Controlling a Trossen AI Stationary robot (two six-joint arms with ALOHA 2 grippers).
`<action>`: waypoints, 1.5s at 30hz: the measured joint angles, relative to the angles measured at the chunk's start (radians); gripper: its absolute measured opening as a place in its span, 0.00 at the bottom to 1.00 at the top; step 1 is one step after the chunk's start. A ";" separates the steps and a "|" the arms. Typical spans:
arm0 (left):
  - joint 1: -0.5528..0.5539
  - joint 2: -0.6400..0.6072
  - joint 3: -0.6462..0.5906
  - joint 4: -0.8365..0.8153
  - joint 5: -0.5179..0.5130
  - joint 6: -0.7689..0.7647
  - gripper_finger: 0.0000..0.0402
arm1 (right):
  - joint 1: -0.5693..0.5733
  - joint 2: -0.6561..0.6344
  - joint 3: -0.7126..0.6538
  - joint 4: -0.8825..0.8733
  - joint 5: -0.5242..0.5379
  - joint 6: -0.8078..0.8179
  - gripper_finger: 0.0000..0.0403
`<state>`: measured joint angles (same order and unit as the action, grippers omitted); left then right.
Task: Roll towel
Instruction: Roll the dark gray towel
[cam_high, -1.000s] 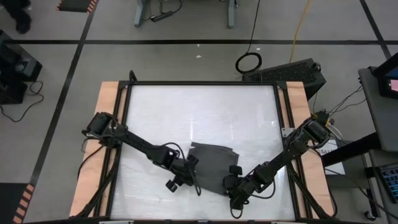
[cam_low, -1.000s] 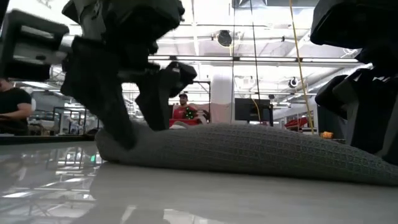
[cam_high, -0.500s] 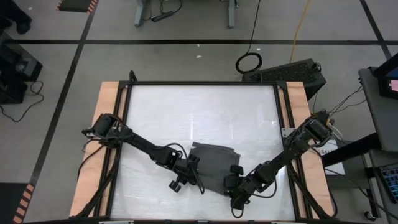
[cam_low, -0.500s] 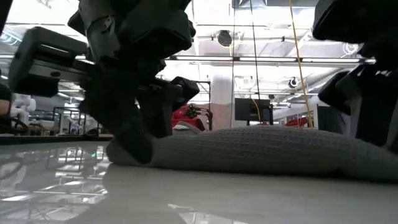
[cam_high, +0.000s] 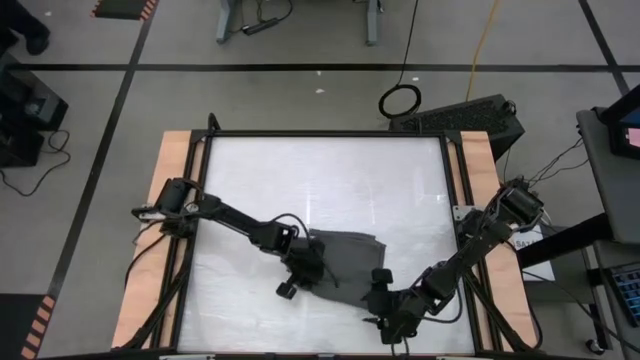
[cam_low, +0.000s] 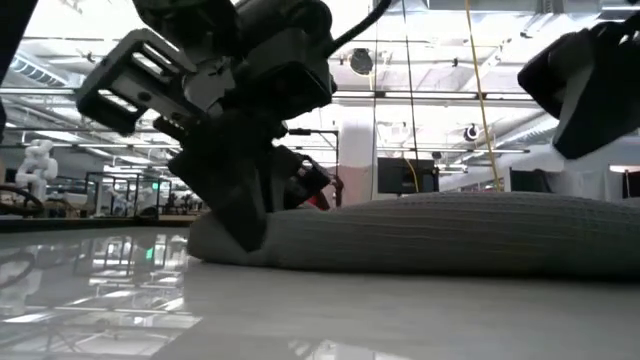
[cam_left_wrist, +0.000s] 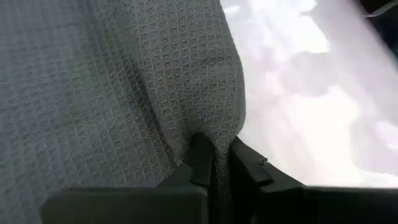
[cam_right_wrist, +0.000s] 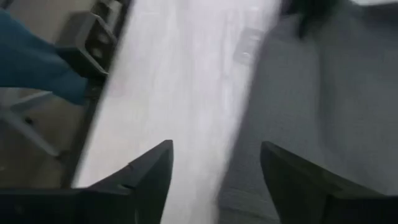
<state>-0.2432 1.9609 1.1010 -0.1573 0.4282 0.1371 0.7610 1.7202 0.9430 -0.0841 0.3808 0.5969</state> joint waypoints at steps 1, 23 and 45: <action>0.009 0.001 -0.001 -0.001 0.036 -0.002 0.06 | 0.006 0.005 0.000 -0.007 0.023 0.005 0.58; 0.177 0.001 -0.001 0.021 0.497 -0.065 0.06 | 0.003 0.127 0.002 -0.084 0.086 0.246 0.42; 0.209 0.045 0.004 -0.115 0.547 -0.339 0.11 | -0.067 0.124 0.001 0.067 -0.150 0.739 0.03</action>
<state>-0.0338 2.0060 1.1049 -0.2726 0.9748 -0.2020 0.6941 1.8439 0.9443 -0.0170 0.2311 1.3363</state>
